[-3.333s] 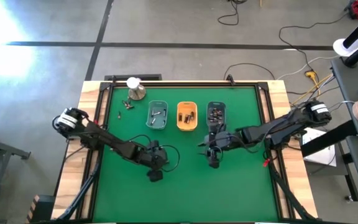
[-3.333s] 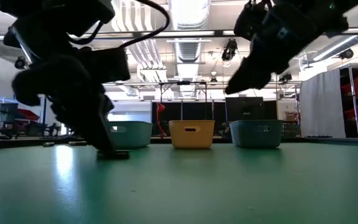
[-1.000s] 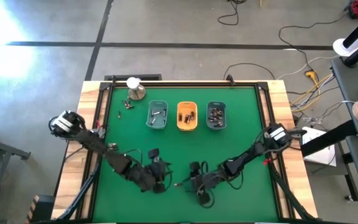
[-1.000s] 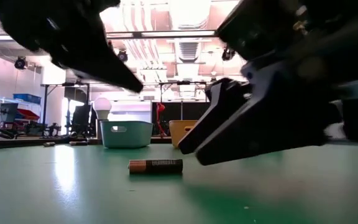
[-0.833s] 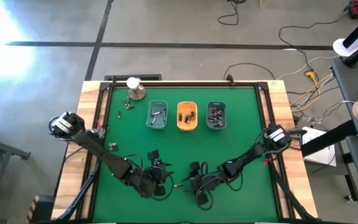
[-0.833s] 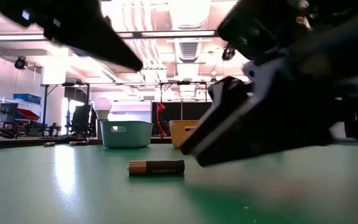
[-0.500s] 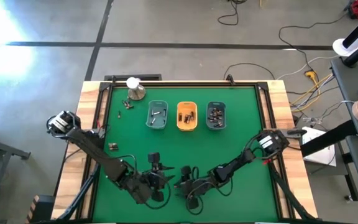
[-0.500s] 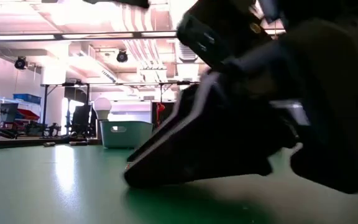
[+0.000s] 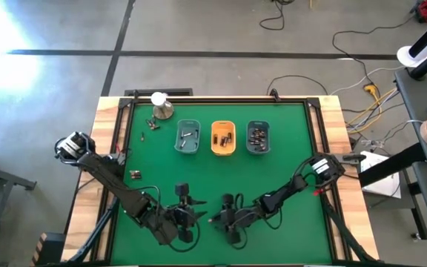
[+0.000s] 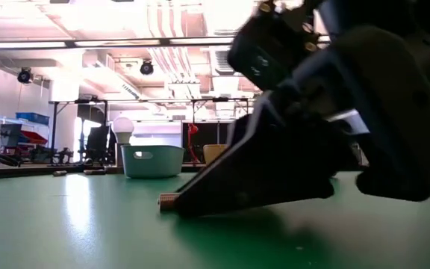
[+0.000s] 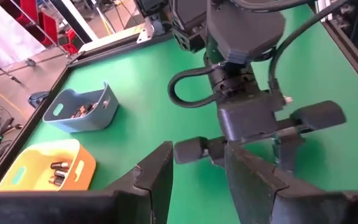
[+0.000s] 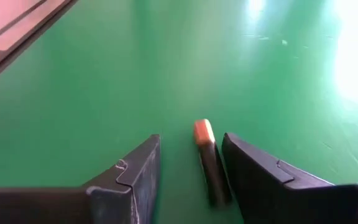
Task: Sort batteries
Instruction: Put the small black battery into the blue bin
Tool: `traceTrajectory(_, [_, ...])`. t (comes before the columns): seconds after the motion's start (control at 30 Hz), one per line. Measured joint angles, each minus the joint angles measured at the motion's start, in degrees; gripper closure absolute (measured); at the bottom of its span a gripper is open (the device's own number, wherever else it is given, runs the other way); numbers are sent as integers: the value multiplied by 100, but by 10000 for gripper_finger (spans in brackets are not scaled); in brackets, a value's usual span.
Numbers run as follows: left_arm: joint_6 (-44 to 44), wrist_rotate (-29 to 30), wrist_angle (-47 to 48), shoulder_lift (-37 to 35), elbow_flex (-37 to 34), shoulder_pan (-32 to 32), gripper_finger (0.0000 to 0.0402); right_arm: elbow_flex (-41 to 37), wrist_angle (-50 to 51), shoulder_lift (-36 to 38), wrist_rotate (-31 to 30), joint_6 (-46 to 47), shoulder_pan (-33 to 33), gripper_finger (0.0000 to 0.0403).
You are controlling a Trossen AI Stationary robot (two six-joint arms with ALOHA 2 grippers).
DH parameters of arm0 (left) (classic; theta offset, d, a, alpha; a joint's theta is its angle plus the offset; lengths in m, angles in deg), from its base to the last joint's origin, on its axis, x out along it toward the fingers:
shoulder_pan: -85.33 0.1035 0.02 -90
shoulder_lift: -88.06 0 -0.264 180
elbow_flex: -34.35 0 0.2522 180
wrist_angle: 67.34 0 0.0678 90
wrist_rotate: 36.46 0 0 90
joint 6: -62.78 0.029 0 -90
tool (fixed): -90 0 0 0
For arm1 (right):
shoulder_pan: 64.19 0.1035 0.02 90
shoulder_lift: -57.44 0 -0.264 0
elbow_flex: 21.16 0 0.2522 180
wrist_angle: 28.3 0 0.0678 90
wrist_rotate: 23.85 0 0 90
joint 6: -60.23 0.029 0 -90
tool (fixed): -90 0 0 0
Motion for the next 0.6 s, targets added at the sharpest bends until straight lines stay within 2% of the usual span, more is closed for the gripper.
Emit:
traceTrajectory(0.2, [126,221,-72,0,0,-2,277,-576,-1010,68,-241,-55,-1,230])
traceTrajectory(0.37, [204,343,-360,0,-4,7,277,-529,-1567,-189,-395,-131,-51,238])
traceTrajectory(0.47, [520,-183,-810,-47,-4,14,277,-337,-1798,-453,-451,-69,-89,247])
traceTrajectory(0.6, [1249,-1423,-1399,-205,-9,-11,277,-258,-2061,-711,-485,133,-135,261])
